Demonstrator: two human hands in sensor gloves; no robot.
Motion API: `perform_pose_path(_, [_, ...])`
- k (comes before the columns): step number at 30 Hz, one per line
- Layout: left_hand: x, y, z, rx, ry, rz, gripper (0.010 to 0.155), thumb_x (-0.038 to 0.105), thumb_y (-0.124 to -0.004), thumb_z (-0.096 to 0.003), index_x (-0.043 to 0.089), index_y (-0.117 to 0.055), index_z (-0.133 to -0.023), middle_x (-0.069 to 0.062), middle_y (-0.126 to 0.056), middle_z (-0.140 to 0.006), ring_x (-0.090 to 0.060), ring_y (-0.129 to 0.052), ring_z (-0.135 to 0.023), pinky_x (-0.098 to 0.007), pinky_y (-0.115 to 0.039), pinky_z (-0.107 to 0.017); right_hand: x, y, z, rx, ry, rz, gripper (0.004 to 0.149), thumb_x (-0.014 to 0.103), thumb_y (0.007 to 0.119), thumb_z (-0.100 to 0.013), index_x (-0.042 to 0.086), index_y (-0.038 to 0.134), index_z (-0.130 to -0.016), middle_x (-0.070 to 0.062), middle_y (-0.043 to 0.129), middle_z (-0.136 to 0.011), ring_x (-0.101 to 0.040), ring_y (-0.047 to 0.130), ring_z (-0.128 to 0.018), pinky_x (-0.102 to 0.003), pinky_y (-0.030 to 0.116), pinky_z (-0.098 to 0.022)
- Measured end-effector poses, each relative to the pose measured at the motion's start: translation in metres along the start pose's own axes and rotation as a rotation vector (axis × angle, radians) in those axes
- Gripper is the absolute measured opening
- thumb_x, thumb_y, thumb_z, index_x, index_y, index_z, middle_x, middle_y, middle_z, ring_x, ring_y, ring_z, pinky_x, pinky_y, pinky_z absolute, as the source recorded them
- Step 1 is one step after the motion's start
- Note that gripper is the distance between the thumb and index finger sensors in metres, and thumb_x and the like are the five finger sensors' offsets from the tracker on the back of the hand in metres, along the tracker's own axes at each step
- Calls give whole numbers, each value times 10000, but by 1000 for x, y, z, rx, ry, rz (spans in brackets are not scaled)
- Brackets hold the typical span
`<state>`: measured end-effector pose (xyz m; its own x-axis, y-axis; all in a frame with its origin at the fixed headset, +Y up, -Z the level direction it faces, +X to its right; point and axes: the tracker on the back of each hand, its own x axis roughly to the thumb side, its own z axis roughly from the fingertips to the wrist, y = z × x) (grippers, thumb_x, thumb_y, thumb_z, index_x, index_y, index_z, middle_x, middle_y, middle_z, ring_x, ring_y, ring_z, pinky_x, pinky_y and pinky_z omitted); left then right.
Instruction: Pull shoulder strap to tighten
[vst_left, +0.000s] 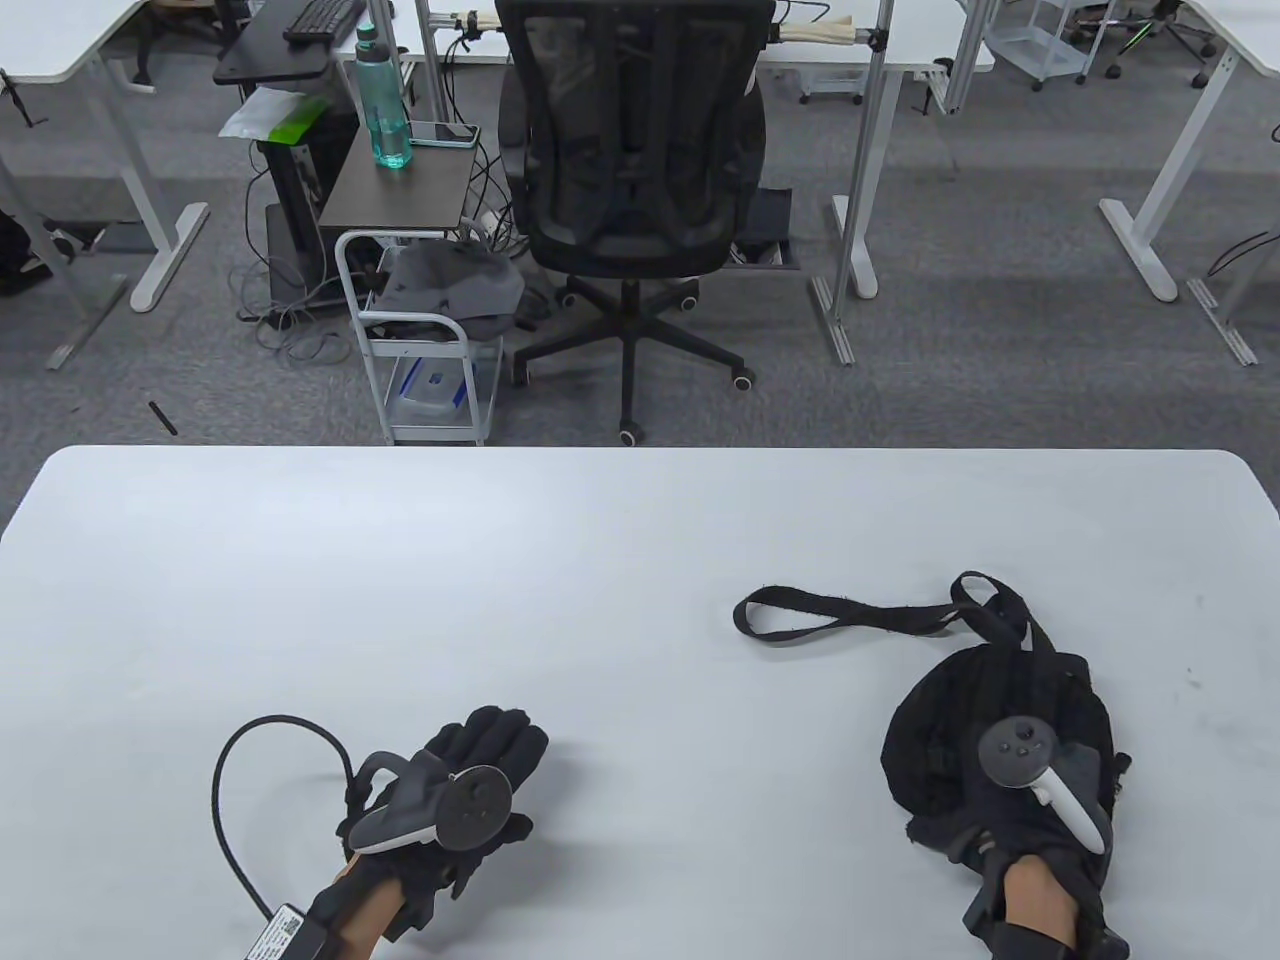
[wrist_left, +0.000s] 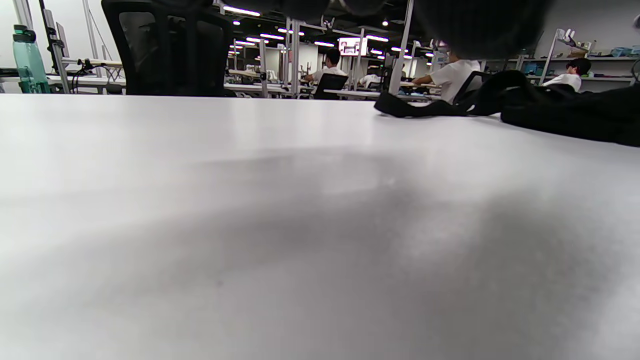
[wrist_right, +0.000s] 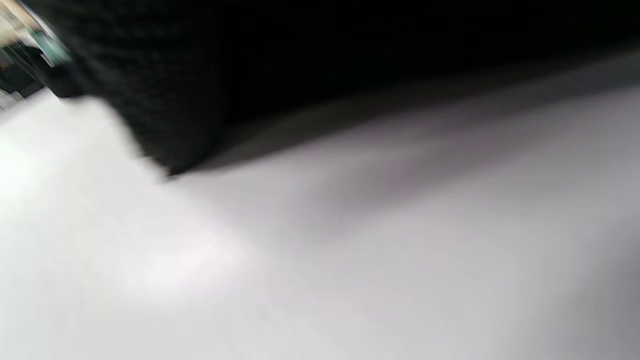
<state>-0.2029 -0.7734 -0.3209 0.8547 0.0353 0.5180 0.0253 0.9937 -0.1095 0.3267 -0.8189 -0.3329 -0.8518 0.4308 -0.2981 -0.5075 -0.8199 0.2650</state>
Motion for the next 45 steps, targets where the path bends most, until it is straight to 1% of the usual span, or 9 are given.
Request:
perform_pose_path(4, [1,0,0,-7,-2,-3,841,551,-705,-372,317,-309,-1076,-25,-344,-1206,-316,-383,-1116,-545,-490,-781,3,-7,2,-168,-4,-3,779,261,846,-424,116,399,-1045,-189,337,-1098,-612,253,-926,-750,289,-606])
perform_pose_path(8, [1,1,0,-2,-1,3,836,546,-703,-374,316,-313,-1077,-27,-349,-1206,-317,-386,-1116,-546,-491,-781,17,-16,5,-295,-35,24,710,152,831,-405,71,502,-1028,-270,417,-1064,-680,502,-860,-794,508,-559])
perform_pose_path(11, [-2,2,-1,-6,8,14,835,547,-704,-374,317,-315,-1077,-26,-348,-1206,-317,-385,-1116,-545,-490,-782,31,-25,7,-361,-73,-64,687,111,829,-401,50,544,-1024,-311,453,-1045,-677,667,-806,-784,638,-511])
perform_pose_path(18, [-6,-1,-4,-43,23,21,821,546,-703,-375,319,-342,-1077,-30,-356,-1206,-317,-386,-1116,-545,-489,-783,90,-52,17,-446,-175,-235,677,100,828,-404,30,562,-1023,-326,477,-1040,-658,773,-756,-754,716,-474])
perform_pose_path(24, [-8,0,-2,-48,29,35,818,545,-703,-376,317,-350,-1077,-33,-367,-1205,-319,-391,-1115,-546,-491,-781,169,-71,35,-468,-324,-347,676,76,821,-416,0,541,-1026,-349,442,-1036,-665,779,-745,-755,741,-456])
perform_pose_path(29, [-12,1,-2,-46,42,48,819,545,-703,-376,315,-351,-1078,-33,-369,-1205,-321,-392,-1115,-547,-491,-780,232,-73,56,-494,-456,-360,678,78,820,-417,-5,537,-1027,-353,439,-1034,-665,777,-747,-753,740,-459])
perform_pose_path(35, [-27,3,1,-44,107,60,817,544,-704,-376,316,-351,-1077,-35,-369,-1205,-321,-393,-1115,-548,-490,-781,302,-49,80,-441,-580,-295,679,78,814,-423,-11,524,-1030,-357,424,-1034,-666,769,-751,-755,734,-462])
perform_pose_path(40, [-42,4,6,-38,165,80,818,543,-705,-376,314,-354,-1078,-37,-374,-1205,-324,-394,-1115,-552,-490,-779,329,3,93,-369,-660,-167,681,84,812,-422,-14,521,-1030,-362,425,-1031,-663,768,-752,-751,736,-461])
perform_pose_path(45, [-52,4,8,-44,205,90,818,541,-706,-377,310,-355,-1078,-38,-373,-1205,-326,-393,-1114,-552,-490,-779,331,67,99,-253,-688,3,682,87,809,-423,-17,517,-1031,-364,421,-1030,-664,756,-759,-751,733,-462])
